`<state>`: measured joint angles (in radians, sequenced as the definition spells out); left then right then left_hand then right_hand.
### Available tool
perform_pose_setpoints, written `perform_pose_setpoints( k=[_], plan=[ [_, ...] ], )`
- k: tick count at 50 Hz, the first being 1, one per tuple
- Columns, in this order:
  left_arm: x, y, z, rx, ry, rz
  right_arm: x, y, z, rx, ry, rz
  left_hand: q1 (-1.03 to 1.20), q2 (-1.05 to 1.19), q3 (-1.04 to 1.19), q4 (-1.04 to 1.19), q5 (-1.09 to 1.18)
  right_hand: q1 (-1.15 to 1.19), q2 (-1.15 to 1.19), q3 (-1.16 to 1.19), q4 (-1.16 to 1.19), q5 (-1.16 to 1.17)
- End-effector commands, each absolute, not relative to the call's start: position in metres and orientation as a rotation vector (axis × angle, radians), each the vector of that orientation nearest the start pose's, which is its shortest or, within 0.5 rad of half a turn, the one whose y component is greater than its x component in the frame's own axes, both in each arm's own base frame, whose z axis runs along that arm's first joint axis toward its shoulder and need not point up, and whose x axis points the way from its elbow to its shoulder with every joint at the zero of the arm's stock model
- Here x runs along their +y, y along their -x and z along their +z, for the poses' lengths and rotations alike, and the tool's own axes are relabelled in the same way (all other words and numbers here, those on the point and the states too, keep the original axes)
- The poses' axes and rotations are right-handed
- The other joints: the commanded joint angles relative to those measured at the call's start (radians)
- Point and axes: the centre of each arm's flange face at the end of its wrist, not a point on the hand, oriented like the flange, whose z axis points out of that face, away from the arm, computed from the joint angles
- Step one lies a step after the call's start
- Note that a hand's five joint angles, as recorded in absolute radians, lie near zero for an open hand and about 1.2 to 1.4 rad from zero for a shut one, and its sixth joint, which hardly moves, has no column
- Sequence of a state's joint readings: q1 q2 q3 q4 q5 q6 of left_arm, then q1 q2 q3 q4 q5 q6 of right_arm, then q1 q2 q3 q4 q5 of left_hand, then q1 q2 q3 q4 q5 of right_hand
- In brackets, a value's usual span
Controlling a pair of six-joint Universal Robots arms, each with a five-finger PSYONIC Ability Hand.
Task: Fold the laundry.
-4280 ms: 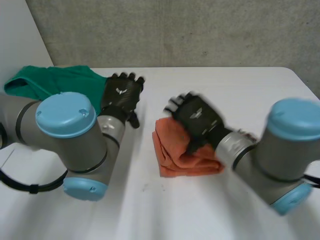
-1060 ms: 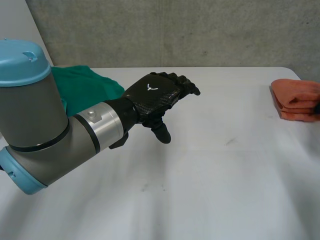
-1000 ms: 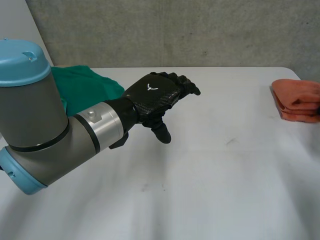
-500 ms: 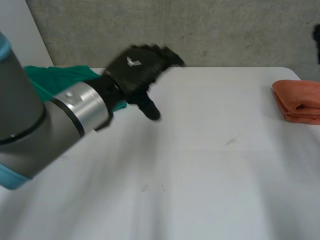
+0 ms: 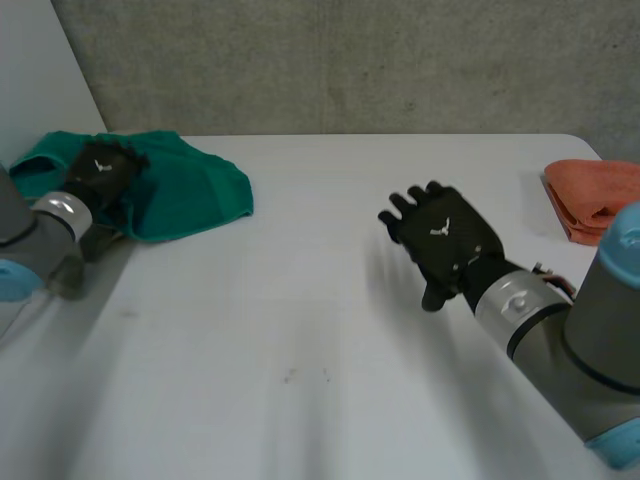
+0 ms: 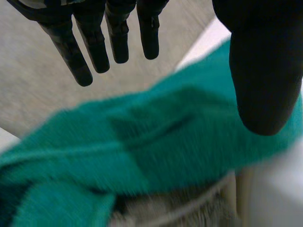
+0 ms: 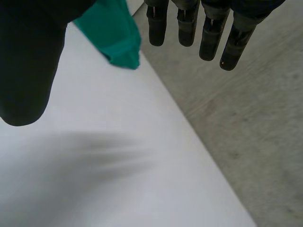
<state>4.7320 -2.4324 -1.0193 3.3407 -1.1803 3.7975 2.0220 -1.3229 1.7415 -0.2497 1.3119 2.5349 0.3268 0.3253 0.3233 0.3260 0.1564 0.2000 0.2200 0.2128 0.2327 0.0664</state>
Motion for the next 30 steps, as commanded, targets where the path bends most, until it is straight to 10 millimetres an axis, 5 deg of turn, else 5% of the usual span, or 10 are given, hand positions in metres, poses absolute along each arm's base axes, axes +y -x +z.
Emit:
perform_pose_setpoints(
  k=[1,6,11,17,25,30],
  plan=[
    [-0.480,0.156,0.127,1.921,-1.064,-1.980,-0.224,-0.278,0.184,1.929,1.400,-1.893,0.127,0.129,0.131,0.128,0.123,-0.025,-0.045,-0.038,-0.058,-0.066],
    [-0.480,0.155,0.127,1.919,-1.051,-1.973,-0.222,-0.275,0.179,1.946,1.402,-1.873,0.467,0.469,0.471,0.468,0.463,-0.025,-0.045,-0.038,-0.058,-0.066],
    [-0.480,0.156,0.126,1.914,-1.033,-1.954,-0.224,-0.274,0.177,1.960,1.399,-1.867,1.069,1.070,1.072,1.069,1.064,-0.025,-0.045,-0.038,-0.058,-0.066],
    [-0.476,0.167,0.145,1.855,-0.936,-1.932,-0.228,-0.271,0.175,1.977,1.390,-1.868,1.069,1.071,1.073,1.070,1.065,-0.025,-0.045,-0.038,-0.058,-0.066],
    [-0.421,0.223,0.256,1.707,-0.844,-2.262,-0.239,-0.265,0.179,2.002,1.357,-1.900,1.069,1.071,1.073,1.070,1.065,-0.025,-0.045,-0.038,-0.058,-0.066],
    [-0.339,0.275,0.318,1.763,-0.822,-2.613,-0.247,-0.257,0.183,2.027,1.316,-1.935,1.069,1.071,1.073,1.070,1.065,-0.025,-0.045,-0.038,-0.058,-0.066]
  ],
)
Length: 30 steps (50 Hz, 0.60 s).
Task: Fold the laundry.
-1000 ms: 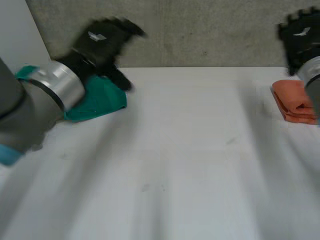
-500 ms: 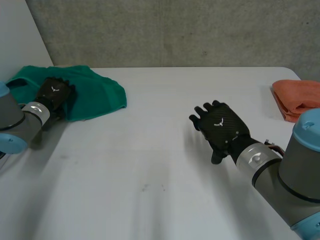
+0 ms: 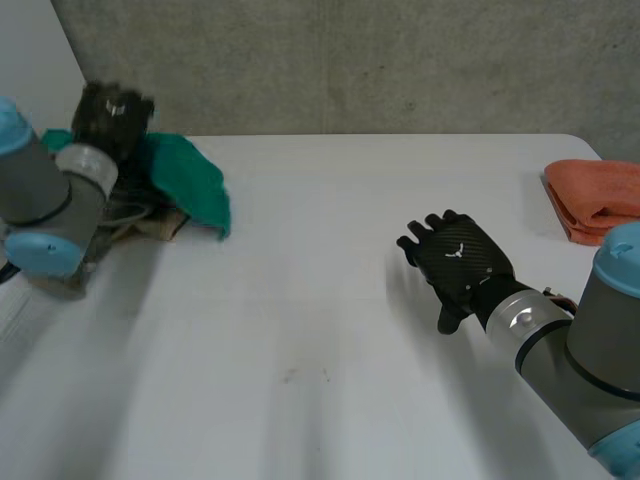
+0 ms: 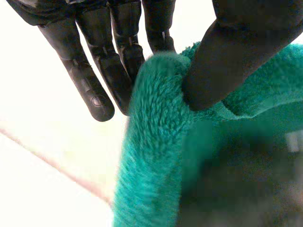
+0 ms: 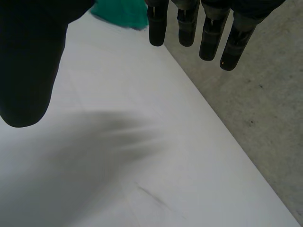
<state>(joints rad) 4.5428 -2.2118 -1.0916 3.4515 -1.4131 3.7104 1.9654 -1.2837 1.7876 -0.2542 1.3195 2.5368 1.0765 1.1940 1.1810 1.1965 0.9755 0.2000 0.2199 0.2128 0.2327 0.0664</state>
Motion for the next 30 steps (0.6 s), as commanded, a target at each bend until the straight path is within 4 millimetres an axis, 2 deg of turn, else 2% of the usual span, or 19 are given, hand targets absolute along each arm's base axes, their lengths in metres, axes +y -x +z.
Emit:
perform_pose_setpoints(
  k=[1,2,5,6,8,9,10,12,13,14,16,19,20,24,29,30],
  plan=[
    [-0.328,0.280,0.320,1.794,-0.828,-2.644,-0.248,-0.256,0.184,2.030,1.312,-1.941,0.320,0.202,0.215,0.200,0.246,-0.025,-0.045,-0.038,-0.058,-0.066],
    [-0.306,0.291,0.320,1.867,-0.844,-2.701,-0.250,-0.255,0.185,2.038,1.303,-1.950,0.320,0.202,0.215,0.200,0.246,-0.025,-0.045,-0.038,-0.058,-0.066],
    [-0.277,0.311,0.304,2.031,-0.901,-2.726,-0.256,-0.249,0.193,2.065,1.268,-2.000,0.320,0.202,0.215,0.200,0.246,-0.025,-0.045,-0.038,-0.058,-0.066],
    [-0.256,0.327,0.289,2.149,-0.964,-2.717,-0.258,-0.246,0.195,2.073,1.257,-2.016,0.320,0.202,0.215,0.200,0.246,-0.025,-0.045,-0.038,-0.058,-0.066],
    [-0.234,0.344,0.269,2.276,-1.052,-2.677,-0.265,-0.240,0.198,2.106,1.224,-2.051,0.320,0.202,0.215,0.200,0.246,-0.025,-0.045,-0.038,-0.058,-0.066],
    [-0.218,0.356,0.251,2.363,-1.127,-2.625,-0.267,-0.238,0.199,2.113,1.215,-2.061,0.320,0.202,0.215,0.200,0.246,-0.025,-0.045,-0.038,-0.058,-0.066],
    [-0.211,0.362,0.243,2.397,-1.166,-2.594,-0.270,-0.236,0.200,2.119,1.203,-2.073,0.230,0.113,0.126,0.110,0.157,-0.025,-0.045,-0.038,-0.058,-0.066],
    [-0.199,0.370,0.232,2.445,-1.229,-2.550,-0.275,-0.232,0.202,2.132,1.170,-2.084,-0.329,-0.446,-0.433,-0.449,-0.402,-0.025,-0.045,-0.038,-0.058,-0.066],
    [-0.195,0.373,0.223,2.480,-1.256,-2.505,-0.275,-0.232,0.202,2.136,1.158,-2.080,-0.805,-0.923,-0.910,-0.925,-0.879,-0.025,-0.045,-0.038,-0.058,-0.066],
    [-0.195,0.372,0.223,2.485,-1.254,-2.494,-0.276,-0.231,0.202,2.139,1.147,-2.077,-0.900,-1.018,-1.005,-1.020,-0.974,-0.025,-0.045,-0.038,-0.058,-0.066],
    [-0.198,0.370,0.222,2.502,-1.238,-2.475,-0.279,-0.228,0.202,2.144,1.113,-2.072,-0.854,-0.972,-0.959,-0.974,-0.928,-0.025,-0.045,-0.038,-0.058,-0.066],
    [-0.206,0.360,0.234,2.482,-1.181,-2.493,-0.281,-0.226,0.202,2.153,1.071,-2.057,-0.845,-0.963,-0.950,-0.965,-0.919,-0.025,-0.045,-0.038,-0.058,-0.066],
    [-0.213,0.353,0.246,2.451,-1.131,-2.525,-0.281,-0.226,0.202,2.154,1.066,-2.053,-0.840,-0.957,-0.944,-0.960,-0.913,-0.025,-0.045,-0.038,-0.058,-0.066],
    [-0.228,0.331,0.263,2.406,-1.015,-2.547,-0.280,-0.226,0.202,2.157,1.035,-2.032,-0.813,-0.931,-0.918,-0.933,-0.887,-0.025,-0.045,-0.038,-0.058,-0.066],
    [-0.235,0.302,0.259,2.449,-0.938,-2.417,-0.270,-0.228,0.198,2.195,1.045,-1.939,-0.784,-0.901,-0.888,-0.904,-0.857,-0.025,-0.045,-0.038,-0.058,-0.066],
    [-0.237,0.297,0.256,2.457,-0.933,-2.386,-0.265,-0.228,0.196,2.230,1.051,-1.875,-0.784,-0.901,-0.888,-0.904,-0.857,-0.025,-0.045,-0.038,-0.058,-0.066]
  ],
)
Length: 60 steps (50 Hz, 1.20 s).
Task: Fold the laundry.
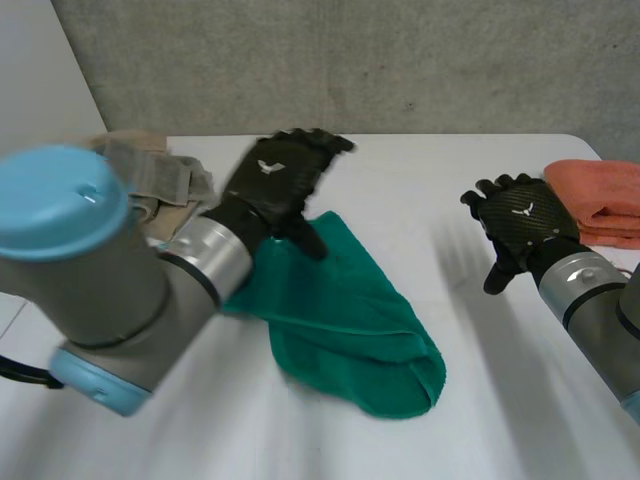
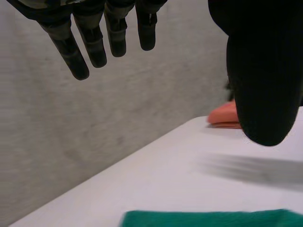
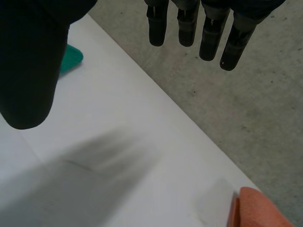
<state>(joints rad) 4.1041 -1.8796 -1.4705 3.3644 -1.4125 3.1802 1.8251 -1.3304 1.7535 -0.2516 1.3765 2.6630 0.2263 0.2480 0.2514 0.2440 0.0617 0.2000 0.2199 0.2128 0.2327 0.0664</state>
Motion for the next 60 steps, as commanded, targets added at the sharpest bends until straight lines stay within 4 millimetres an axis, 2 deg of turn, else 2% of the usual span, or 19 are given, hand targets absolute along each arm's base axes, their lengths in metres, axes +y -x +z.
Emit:
perform_pose_setpoints(
  k=[1,6,8,13,16,22,32,38,45,49,51,55,56,59,60],
  plan=[
    [-0.238,0.293,0.251,-1.921,0.723,1.833,-0.262,-0.227,0.196,2.246,1.053,-1.842,0.069,0.048,0.044,0.052,0.059,-0.025,-0.045,-0.038,-0.058,-0.066],
    [-0.241,0.274,0.216,-2.060,0.852,1.807,-0.244,-0.233,0.198,2.302,1.055,-1.665,0.116,0.095,0.091,0.099,0.106,-0.025,-0.045,-0.038,-0.058,-0.066],
    [-0.243,0.274,0.207,-2.074,0.917,1.811,-0.236,-0.238,0.197,2.301,1.062,-1.616,0.146,0.124,0.121,0.128,0.136,-0.025,-0.045,-0.038,-0.058,-0.066],
    [-0.250,0.277,0.163,-2.146,1.141,1.747,-0.223,-0.246,0.189,2.287,1.089,-1.577,0.175,0.153,0.150,0.157,0.165,-0.025,-0.045,-0.038,-0.058,-0.066],
    [-0.253,0.279,0.150,-2.164,1.181,1.724,-0.216,-0.252,0.186,2.259,1.117,-1.576,0.213,0.191,0.188,0.195,0.203,-0.025,-0.045,-0.038,-0.058,-0.066],
    [-0.264,0.283,0.134,-2.181,1.190,1.704,-0.216,-0.254,0.176,2.266,1.123,-1.562,0.310,0.288,0.285,0.292,0.300,-0.025,-0.045,-0.038,-0.058,-0.066],
    [-0.281,0.289,0.123,-2.163,1.183,1.744,-0.215,-0.254,0.172,2.269,1.127,-1.557,0.568,0.547,0.543,0.551,0.558,-0.025,-0.045,-0.038,-0.058,-0.066],
    [-0.283,0.290,0.123,-2.160,1.186,1.750,-0.217,-0.253,0.171,2.275,1.116,-1.585,0.961,0.939,0.936,0.943,0.951,-0.025,-0.045,-0.038,-0.058,-0.066],
    [-0.279,0.294,0.129,-2.140,1.195,1.768,-0.221,-0.248,0.170,2.309,1.094,-1.600,1.170,1.148,1.144,1.152,1.160,-0.025,-0.045,-0.038,-0.058,-0.066],
    [-0.280,0.294,0.133,-2.140,1.195,1.774,-0.222,-0.248,0.171,2.311,1.087,-1.600,1.170,1.148,1.145,1.152,1.160,-0.025,-0.045,-0.038,-0.058,-0.066],
    [-0.282,0.294,0.141,-2.126,1.188,1.799,-0.222,-0.247,0.170,2.315,1.085,-1.596,1.170,1.148,1.145,1.152,1.160,-0.025,-0.045,-0.038,-0.058,-0.066],
    [-0.280,0.294,0.179,-2.052,1.160,1.898,-0.221,-0.247,0.170,2.321,1.085,-1.591,1.170,1.148,1.145,1.152,1.160,-0.025,-0.045,-0.038,-0.058,-0.066],
    [-0.278,0.294,0.193,-2.015,1.147,1.931,-0.221,-0.247,0.170,2.323,1.085,-1.589,1.170,1.148,1.145,1.152,1.160,-0.025,-0.045,-0.038,-0.058,-0.066],
    [-0.275,0.294,0.205,-1.980,1.144,1.955,-0.221,-0.247,0.170,2.321,1.086,-1.589,1.170,1.148,1.145,1.152,1.160,-0.025,-0.045,-0.038,-0.058,-0.066],
    [-0.274,0.294,0.205,-1.970,1.157,1.953,-0.221,-0.247,0.170,2.321,1.086,-1.589,1.072,1.050,1.046,1.054,1.062,-0.025,-0.045,-0.038,-0.058,-0.066]
  ],
)
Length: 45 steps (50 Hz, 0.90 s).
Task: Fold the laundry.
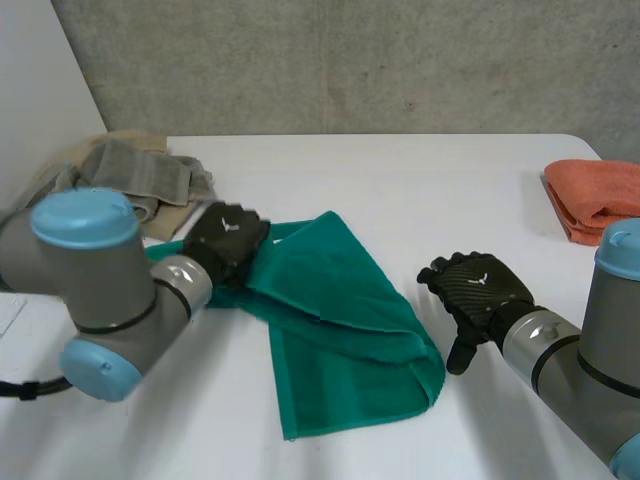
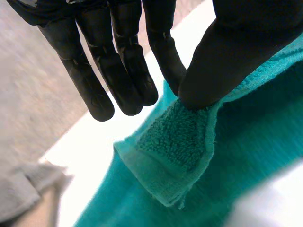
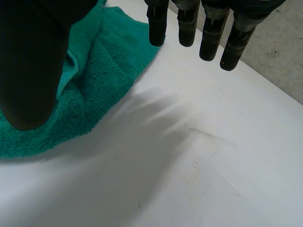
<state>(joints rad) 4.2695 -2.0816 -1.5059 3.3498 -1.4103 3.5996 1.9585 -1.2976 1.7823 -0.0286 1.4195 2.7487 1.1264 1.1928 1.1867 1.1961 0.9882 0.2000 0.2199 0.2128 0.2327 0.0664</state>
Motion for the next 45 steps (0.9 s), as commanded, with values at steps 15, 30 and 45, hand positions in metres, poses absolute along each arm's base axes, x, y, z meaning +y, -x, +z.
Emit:
perform_pose_setpoints(
  k=[15,30,45],
  plan=[
    [-0.269,0.289,0.136,2.375,-1.334,-1.838,-0.217,-0.248,0.167,2.317,1.098,-1.575,-0.616,-0.683,-0.677,-0.686,-0.653,-0.025,-0.045,-0.038,-0.058,-0.066],
    [-0.283,0.293,0.125,2.359,-1.323,-1.862,-0.218,-0.247,0.163,2.328,1.097,-1.560,-0.540,-0.607,-0.601,-0.610,-0.577,-0.025,-0.045,-0.038,-0.058,-0.066],
    [-0.285,0.295,0.129,2.341,-1.326,-1.885,-0.219,-0.247,0.161,2.331,1.099,-1.554,-0.382,-0.448,-0.442,-0.451,-0.418,-0.025,-0.045,-0.038,-0.058,-0.066]
  ],
)
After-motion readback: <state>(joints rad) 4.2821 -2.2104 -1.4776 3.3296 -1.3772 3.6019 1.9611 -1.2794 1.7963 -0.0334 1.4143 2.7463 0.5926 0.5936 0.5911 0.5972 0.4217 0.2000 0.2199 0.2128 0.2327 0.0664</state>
